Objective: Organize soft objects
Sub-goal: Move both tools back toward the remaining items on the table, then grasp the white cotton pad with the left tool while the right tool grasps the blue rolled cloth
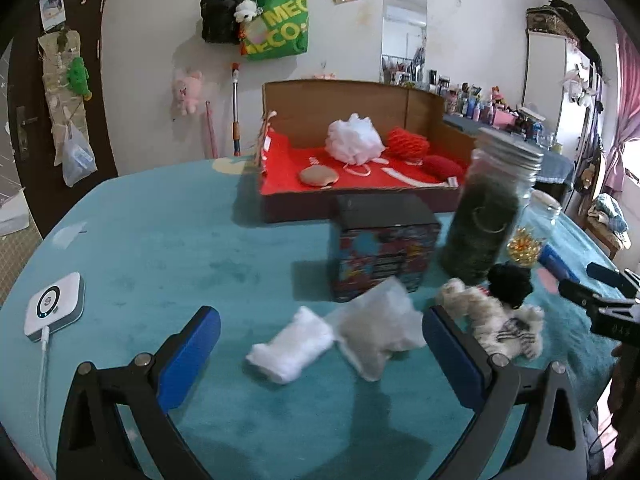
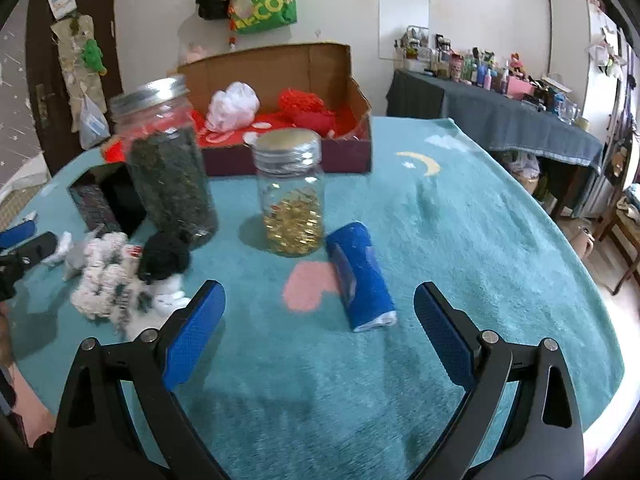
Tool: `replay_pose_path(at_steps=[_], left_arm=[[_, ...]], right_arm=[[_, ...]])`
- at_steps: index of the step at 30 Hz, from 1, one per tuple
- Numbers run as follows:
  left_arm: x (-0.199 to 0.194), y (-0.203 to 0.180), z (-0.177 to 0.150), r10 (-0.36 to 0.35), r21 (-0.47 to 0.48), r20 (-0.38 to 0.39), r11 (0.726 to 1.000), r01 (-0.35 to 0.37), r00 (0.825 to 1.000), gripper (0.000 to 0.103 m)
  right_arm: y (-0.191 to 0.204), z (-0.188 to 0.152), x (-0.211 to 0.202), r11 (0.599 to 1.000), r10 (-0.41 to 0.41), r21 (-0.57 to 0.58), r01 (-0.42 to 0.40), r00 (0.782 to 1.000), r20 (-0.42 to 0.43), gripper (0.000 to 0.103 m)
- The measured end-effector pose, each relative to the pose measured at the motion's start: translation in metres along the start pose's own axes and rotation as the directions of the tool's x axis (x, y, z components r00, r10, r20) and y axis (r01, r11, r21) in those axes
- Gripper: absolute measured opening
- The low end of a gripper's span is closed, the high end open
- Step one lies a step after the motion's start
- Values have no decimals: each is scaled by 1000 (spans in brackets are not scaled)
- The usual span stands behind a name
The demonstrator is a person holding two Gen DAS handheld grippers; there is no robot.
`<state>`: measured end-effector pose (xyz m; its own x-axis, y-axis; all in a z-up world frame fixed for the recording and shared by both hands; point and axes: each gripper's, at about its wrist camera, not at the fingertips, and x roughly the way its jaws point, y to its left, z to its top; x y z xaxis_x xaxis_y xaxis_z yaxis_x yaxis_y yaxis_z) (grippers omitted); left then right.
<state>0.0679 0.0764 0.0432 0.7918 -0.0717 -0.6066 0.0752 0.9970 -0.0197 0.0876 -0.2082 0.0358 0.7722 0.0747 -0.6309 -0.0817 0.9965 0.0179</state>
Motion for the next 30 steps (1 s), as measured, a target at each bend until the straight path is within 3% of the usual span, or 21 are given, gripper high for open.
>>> replay_pose_path(at_steps=[2,5,8,9,10,11,12,13,14,16,22,30], left_arm=[[4,8,-1,1,-2,-21,1000,-1,1000,103],[11,19,-2,15,-9,-56,1000,-15,998,93],[22,26,-4,-8,-15,-116,1000,6,993,68],[27,27,-5,-36,-19,-143,999,34,989,50],[31,28,-6,-63,-24,-164,998,60,984,42],[29,27,-7,-62,-19,-158,998,60,986,39],[28,25,-7,-58,-3,-150,998,58,987,21],[26,23,-6,-62,12,-146,998,64,987,18],[24,22,-5,-60,18,-137,998,63,989,18],[18,19,-2,-67,26,-113,997,70,991,18],[2,3,10,-136,37,-64,990,139,989,18],[-8,-39,20,-290,87,-45,952,293,956,18]], right_arm=[[-5,2,4,1000,-2,1,2,1000,-16,97],[-12,5,11,999,26,25,-25,999,-47,97],[-18,8,19,999,35,36,-33,996,-81,94],[-19,8,21,998,49,40,-46,995,-90,89],[-19,7,23,998,54,39,-51,993,-100,75],[-18,7,27,998,49,31,-46,991,-121,62],[-17,6,28,999,34,21,-31,992,-122,59],[-16,6,26,1000,24,5,-24,993,-116,49],[-14,6,25,1000,27,-12,-28,993,-113,32],[-12,5,22,999,29,-24,-31,995,-100,23],[-10,7,5,998,52,-22,-53,998,-41,21],[0,12,-25,985,170,-33,-169,984,46,19]])
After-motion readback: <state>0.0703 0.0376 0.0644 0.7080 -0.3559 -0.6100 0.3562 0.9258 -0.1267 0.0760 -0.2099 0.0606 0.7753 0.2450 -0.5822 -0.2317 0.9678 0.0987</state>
